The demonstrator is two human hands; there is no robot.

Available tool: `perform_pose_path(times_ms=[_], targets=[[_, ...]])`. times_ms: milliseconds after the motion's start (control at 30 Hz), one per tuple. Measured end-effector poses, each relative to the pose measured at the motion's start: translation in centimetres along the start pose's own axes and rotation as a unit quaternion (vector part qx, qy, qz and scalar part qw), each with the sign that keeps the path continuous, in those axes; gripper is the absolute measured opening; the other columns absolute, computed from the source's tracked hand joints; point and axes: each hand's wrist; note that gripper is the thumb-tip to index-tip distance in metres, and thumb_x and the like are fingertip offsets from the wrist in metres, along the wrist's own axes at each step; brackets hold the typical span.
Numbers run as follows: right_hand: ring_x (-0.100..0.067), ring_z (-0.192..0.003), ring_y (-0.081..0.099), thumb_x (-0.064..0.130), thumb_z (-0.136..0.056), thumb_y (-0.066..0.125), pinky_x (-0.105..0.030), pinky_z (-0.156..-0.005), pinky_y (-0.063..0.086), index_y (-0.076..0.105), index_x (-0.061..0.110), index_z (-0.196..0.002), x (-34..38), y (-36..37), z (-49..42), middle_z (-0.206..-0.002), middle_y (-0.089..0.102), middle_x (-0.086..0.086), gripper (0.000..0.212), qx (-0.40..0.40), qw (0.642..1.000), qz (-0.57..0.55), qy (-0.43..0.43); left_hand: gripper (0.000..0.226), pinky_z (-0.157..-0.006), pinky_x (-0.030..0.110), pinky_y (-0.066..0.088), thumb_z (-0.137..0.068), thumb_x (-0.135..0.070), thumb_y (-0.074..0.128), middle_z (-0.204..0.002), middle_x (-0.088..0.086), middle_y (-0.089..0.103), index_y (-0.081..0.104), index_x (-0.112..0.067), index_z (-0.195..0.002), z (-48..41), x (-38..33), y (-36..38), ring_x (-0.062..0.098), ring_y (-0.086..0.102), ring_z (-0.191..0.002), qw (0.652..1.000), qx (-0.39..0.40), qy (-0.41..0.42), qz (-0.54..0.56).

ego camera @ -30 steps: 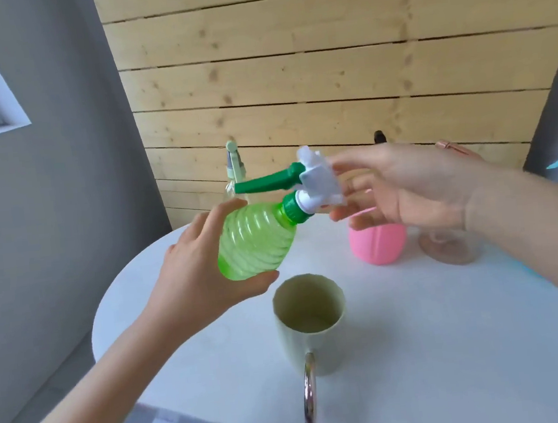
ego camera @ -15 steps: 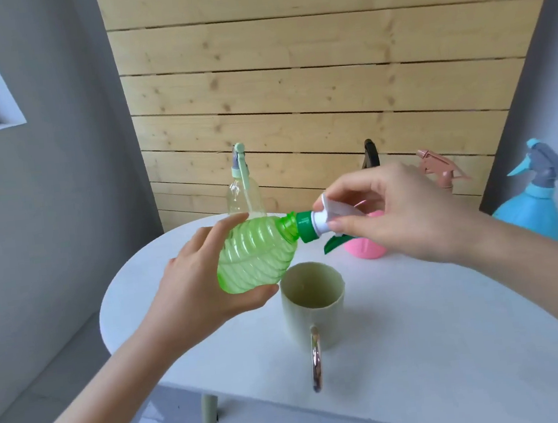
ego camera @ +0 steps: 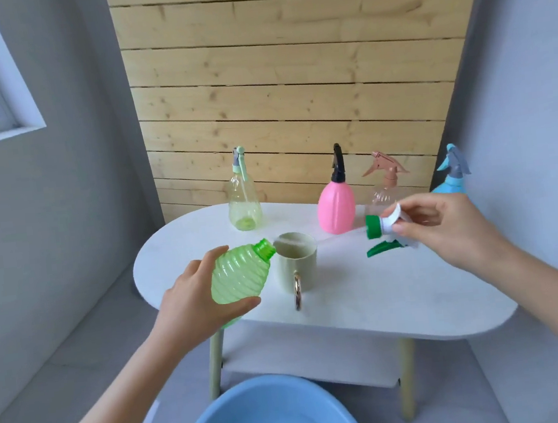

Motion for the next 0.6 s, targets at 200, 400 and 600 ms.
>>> perform_pose_path(times_ms=[200, 400, 600], targets=[[-0.013, -0.067, 0.067, -0.003, -0.086, 0.064, -0.018, -0.062, 0.053, 0.066, 0.008, -0.089, -3.6, -0.8, 2.0, -0.083, 0.068, -0.008, 0.011, -0.075, 0.972, -0.144, 0.171, 0.087, -0.093, 0.035, 0.043, -0.063, -0.054, 0.079, -0.119, -0.005, 0.051, 0.036, -0.033, -0.135, 2.3, -0.6, 0.7, 0.018, 0.05, -0.112, 0.998, 0.008, -0.022, 0.052], [-0.033, -0.079, 0.063, -0.009, -0.083, 0.065, -0.028, -0.059, 0.06, 0.06, -0.004, -0.082, -8.6, 3.6, 3.1, -0.095, 0.061, -0.02, 0.006, -0.13, 0.914, -0.22, 0.315, 0.079, -0.088, 0.034, 0.047, -0.06, -0.055, 0.079, -0.109, -0.012, 0.054, 0.037, -0.035, -0.123, 4.3, -1.8, 3.8, 0.013, 0.054, -0.103, 0.99, 0.058, -0.011, 0.131], [-0.033, -0.08, 0.067, -0.006, -0.08, 0.07, -0.042, -0.082, 0.056, 0.056, 0.003, -0.082, -11.6, 6.8, 1.7, -0.088, 0.062, -0.008, 0.017, -0.146, 0.904, -0.207, 0.346, 0.079, -0.068, 0.016, 0.05, -0.051, -0.062, 0.073, -0.1, -0.016, 0.06, 0.038, -0.037, -0.117, 5.3, -1.5, 5.5, -0.002, 0.059, -0.09, 0.972, 0.11, -0.044, 0.202]])
Point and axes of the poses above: each hand's wrist, its own z-axis away from the middle knuckle, its own y-axis out of the palm, x = y × z
